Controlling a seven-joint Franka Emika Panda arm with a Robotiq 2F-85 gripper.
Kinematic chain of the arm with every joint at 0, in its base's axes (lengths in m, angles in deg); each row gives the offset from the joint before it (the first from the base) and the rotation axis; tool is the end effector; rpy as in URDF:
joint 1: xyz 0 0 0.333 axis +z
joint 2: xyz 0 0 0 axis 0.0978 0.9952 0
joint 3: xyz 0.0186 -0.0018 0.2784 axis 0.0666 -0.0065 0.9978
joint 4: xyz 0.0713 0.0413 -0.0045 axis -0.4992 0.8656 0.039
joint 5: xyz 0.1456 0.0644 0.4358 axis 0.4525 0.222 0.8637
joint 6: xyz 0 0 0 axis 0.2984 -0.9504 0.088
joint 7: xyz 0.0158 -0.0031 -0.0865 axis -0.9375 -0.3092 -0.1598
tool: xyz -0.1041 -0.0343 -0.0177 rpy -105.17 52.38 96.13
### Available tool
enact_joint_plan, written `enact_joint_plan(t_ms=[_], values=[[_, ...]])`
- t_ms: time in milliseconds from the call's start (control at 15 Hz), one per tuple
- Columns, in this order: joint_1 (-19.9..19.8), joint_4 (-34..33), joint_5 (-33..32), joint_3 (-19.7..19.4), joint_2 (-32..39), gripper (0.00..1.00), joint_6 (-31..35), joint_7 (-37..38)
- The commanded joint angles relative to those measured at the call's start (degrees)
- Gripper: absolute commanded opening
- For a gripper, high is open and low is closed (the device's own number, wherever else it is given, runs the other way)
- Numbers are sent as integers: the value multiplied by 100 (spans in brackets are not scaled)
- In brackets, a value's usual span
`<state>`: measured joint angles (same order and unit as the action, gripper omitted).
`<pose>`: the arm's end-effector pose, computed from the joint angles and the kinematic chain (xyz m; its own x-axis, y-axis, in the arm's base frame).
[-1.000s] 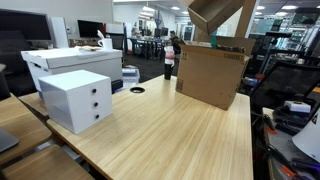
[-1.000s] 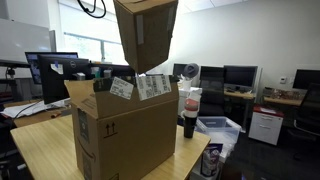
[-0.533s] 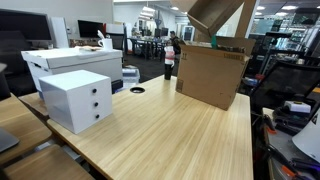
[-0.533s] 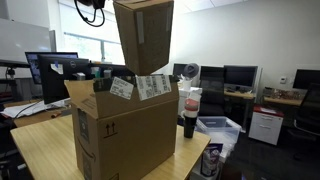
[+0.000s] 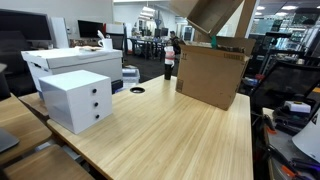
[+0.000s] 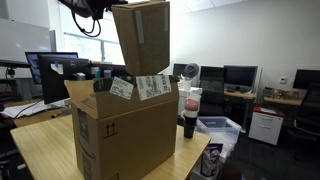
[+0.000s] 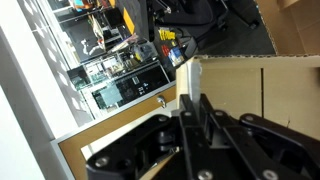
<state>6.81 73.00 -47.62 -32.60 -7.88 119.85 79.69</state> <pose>0.5680 -0.0767 0.5843 0.8128 -0.4778 0.3333 -0.4725 -0.2061 0.8569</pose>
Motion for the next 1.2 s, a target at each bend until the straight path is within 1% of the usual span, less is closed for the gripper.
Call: enact_joint_plan(t_ms=[0,200,400,533,600,933,1133], values=[[86,457,-335,75,-170,5,-130,508],[140,765,-536,117,-211,5,-183,887],[192,976,-683,167,-225,5,-348,1079],[249,1138,-911,213,-194,5,-500,1213],[320,1318,-1159,283,-157,5,-646,1383],[486,1606,-1539,426,-58,5,-972,1505],[563,1784,-1742,478,9,5,-1071,1723]])
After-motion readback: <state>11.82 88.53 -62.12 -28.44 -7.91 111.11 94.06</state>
